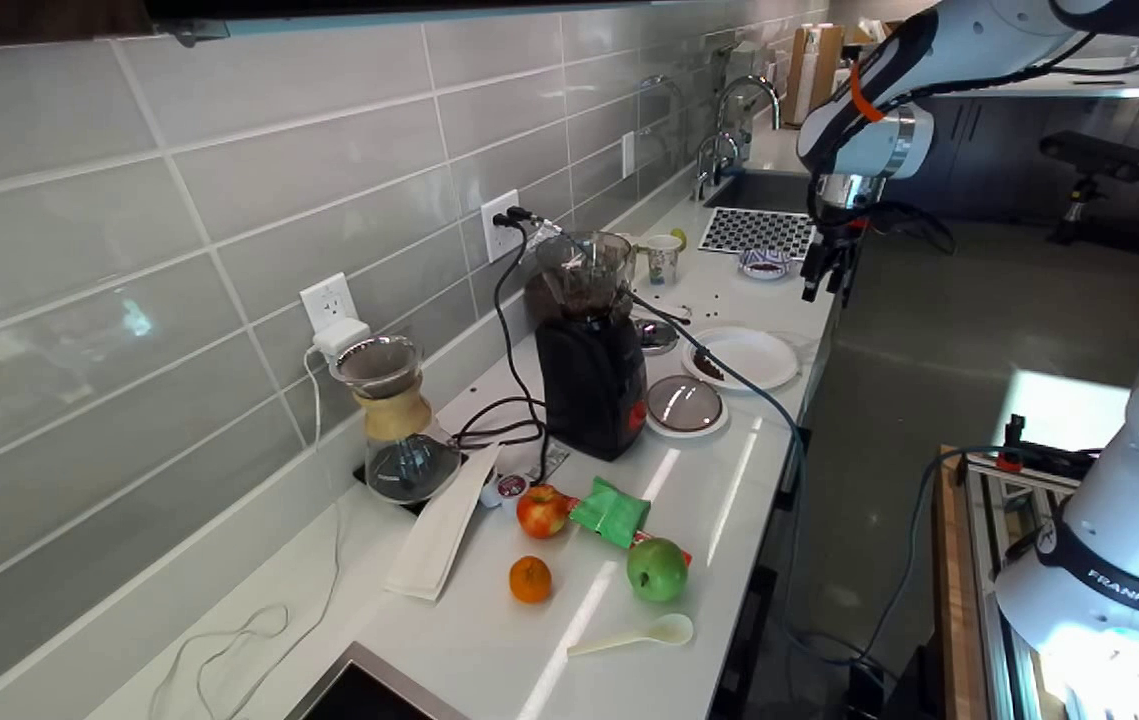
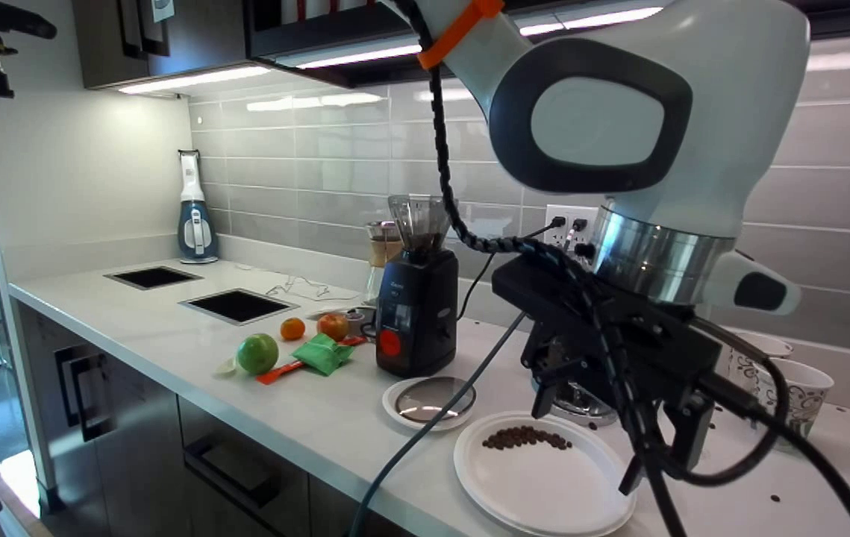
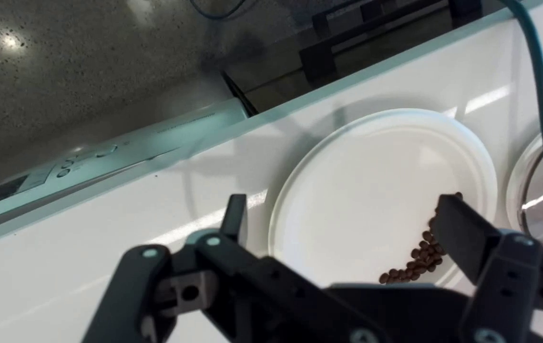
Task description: Pour the coffee beans from the white plate into the coffeemaker.
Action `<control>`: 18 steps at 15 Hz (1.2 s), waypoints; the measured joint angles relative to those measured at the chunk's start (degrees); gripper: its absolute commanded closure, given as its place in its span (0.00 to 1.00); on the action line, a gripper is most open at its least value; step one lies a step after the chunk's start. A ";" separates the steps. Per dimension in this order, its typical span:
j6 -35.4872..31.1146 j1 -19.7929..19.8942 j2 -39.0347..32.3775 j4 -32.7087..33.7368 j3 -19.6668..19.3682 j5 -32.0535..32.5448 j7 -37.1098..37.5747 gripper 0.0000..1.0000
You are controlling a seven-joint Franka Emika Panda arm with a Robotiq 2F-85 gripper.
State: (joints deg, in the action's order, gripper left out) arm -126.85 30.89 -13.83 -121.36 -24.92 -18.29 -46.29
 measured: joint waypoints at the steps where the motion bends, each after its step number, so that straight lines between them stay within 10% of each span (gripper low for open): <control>1: -0.42 1.04 -0.68 0.08 0.64 -1.48 -2.04 0.00; 18: -0.44 10.52 -18.12 17.19 12.14 -8.33 -5.39 0.00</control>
State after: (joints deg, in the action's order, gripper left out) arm -127.29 41.41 -31.95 -104.17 -12.78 -26.62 -51.68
